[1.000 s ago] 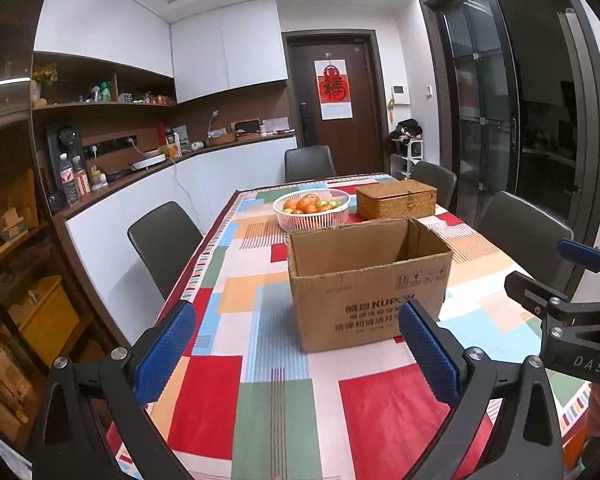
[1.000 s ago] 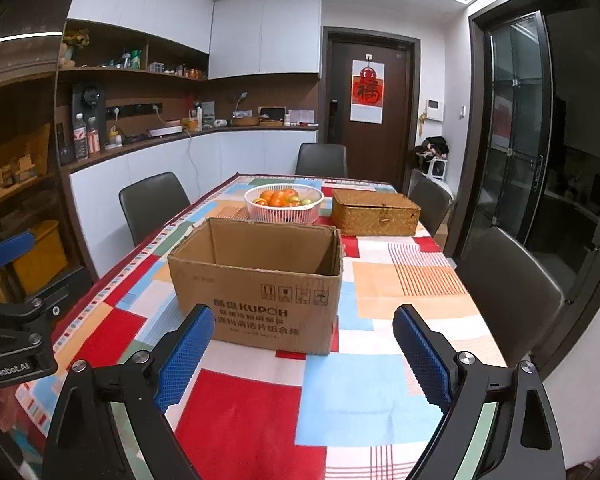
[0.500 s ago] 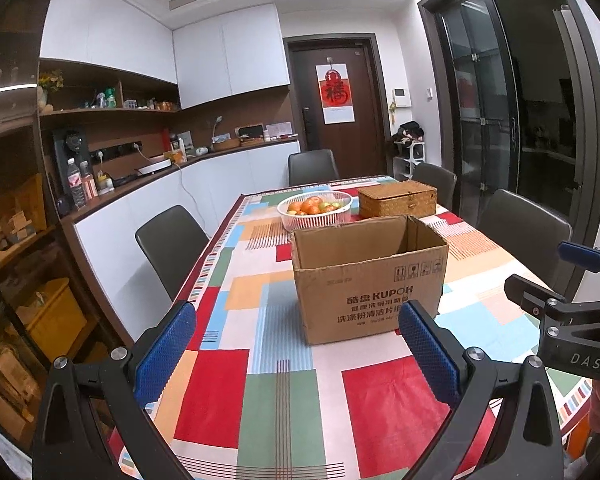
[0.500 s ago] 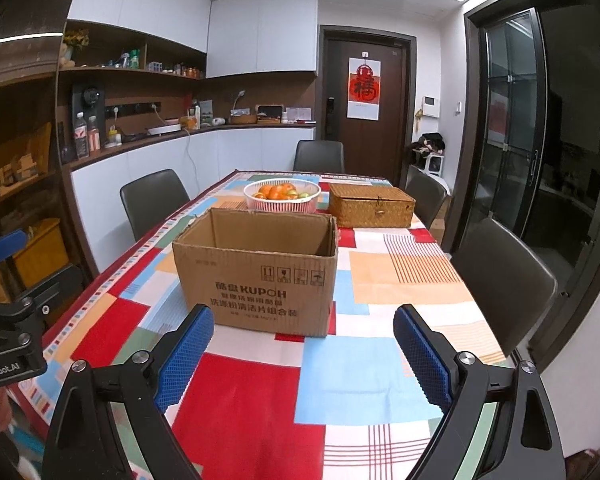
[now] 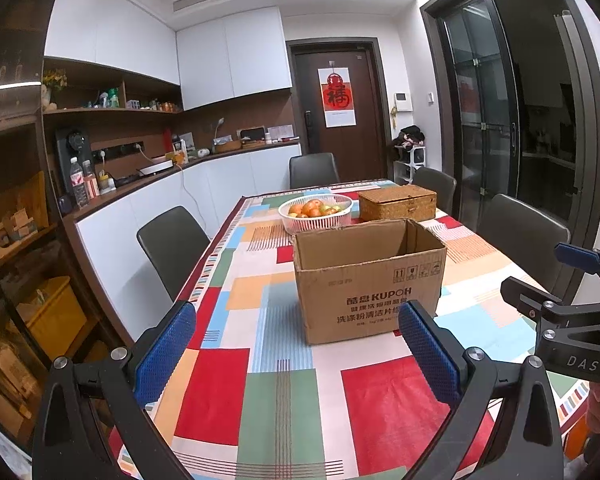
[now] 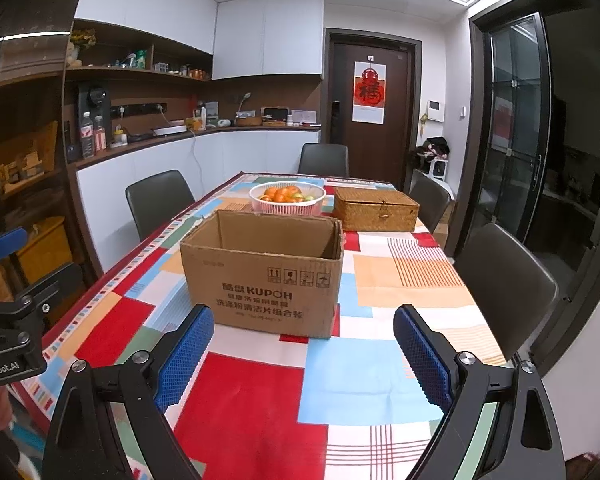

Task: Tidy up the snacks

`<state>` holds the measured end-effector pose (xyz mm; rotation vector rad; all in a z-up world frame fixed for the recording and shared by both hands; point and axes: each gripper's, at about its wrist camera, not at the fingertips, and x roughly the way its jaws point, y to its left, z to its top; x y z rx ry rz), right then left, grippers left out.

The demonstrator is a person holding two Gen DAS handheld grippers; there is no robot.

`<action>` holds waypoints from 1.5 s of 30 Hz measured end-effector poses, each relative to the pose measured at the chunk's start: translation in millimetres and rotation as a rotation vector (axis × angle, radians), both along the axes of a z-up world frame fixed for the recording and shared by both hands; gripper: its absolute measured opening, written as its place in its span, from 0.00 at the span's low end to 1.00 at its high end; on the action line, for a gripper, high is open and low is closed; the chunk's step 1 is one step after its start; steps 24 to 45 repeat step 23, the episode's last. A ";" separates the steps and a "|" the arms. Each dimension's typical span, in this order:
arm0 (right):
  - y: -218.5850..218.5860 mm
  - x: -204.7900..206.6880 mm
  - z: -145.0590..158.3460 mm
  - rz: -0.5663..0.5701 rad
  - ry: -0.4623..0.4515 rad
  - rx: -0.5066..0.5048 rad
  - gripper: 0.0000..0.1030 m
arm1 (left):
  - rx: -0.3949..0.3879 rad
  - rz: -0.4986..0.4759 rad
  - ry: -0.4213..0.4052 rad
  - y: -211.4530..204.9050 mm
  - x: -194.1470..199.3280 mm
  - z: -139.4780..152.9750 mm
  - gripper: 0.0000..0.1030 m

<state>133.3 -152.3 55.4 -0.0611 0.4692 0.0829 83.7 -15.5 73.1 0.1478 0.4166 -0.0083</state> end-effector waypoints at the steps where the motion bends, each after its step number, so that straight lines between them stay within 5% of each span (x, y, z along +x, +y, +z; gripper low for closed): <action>1: 0.4 -0.6 0.2 0.001 -0.001 -0.001 0.89 | -0.004 -0.003 0.001 0.3 -0.4 0.2 1.00; 45: 2.6 -1.8 1.0 0.004 -0.002 -0.009 0.89 | -0.014 0.005 -0.011 -0.1 -5.1 4.8 1.00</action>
